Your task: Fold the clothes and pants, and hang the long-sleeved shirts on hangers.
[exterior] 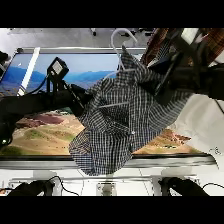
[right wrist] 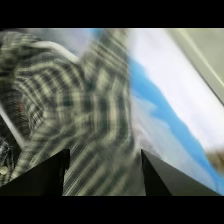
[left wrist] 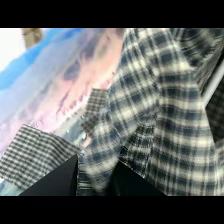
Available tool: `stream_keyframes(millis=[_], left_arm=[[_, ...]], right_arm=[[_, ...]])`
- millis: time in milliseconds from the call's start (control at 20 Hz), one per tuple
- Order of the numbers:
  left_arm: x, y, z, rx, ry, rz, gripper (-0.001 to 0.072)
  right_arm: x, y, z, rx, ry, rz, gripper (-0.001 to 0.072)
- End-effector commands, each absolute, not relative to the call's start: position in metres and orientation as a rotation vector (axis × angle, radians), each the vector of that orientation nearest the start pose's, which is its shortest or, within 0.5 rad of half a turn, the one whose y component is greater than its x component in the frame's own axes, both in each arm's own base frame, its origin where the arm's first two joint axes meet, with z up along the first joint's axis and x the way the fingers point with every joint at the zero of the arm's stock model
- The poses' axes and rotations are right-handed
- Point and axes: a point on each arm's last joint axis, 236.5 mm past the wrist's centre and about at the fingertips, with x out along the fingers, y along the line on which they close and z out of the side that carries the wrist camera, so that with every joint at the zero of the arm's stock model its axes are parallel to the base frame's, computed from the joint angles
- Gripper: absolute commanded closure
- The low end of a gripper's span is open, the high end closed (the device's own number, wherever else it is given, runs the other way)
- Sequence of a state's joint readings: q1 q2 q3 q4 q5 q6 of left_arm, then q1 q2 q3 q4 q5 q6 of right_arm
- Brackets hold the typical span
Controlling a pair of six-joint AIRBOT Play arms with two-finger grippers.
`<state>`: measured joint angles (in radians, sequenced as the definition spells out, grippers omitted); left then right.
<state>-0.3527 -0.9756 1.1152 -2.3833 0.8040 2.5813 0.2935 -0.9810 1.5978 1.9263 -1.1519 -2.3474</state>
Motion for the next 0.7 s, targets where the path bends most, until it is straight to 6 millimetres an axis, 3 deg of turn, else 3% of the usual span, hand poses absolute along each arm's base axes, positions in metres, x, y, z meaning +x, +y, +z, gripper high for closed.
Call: stream_keyframes(millis=[0, 100, 250, 300, 450, 550, 650], left_arm=[[0.364, -0.254, 0.213, 0.21, 0.321, -0.886, 0.0671], [0.373, -0.253, 0.214, 0.178, 0.321, -0.857, 0.0671], [0.371, -0.261, 0.219, 0.178, 0.293, -0.859, 0.0671], [0.369, -0.267, 0.221, 0.179, 0.283, -0.869, 0.0671], [0.354, -0.291, 0.225, 0.189, 0.256, -0.917, 0.067], [0.342, -0.305, 0.226, 0.197, 0.246, -0.955, 0.0671], [0.332, -0.317, 0.226, 0.201, 0.244, -0.989, 0.0671]], right_arm=[[0.35, 0.125, 0.354, -0.292, 0.341, 0.416, 0.0203], [0.334, 0.131, 0.37, -0.057, 0.34, 0.415, 0.0203], [0.31, 0.186, 0.385, 0.22, 0.332, 0.637, 0.0203], [0.312, 0.201, 0.377, 0.3, 0.35, 0.675, 0.0203], [0.339, 0.231, 0.324, 0.614, 0.427, 0.639, 0.021], [0.356, 0.248, 0.292, 0.842, 0.398, 0.596, 0.0226], [0.365, 0.261, 0.273, 0.991, 0.358, 0.575, 0.023]])
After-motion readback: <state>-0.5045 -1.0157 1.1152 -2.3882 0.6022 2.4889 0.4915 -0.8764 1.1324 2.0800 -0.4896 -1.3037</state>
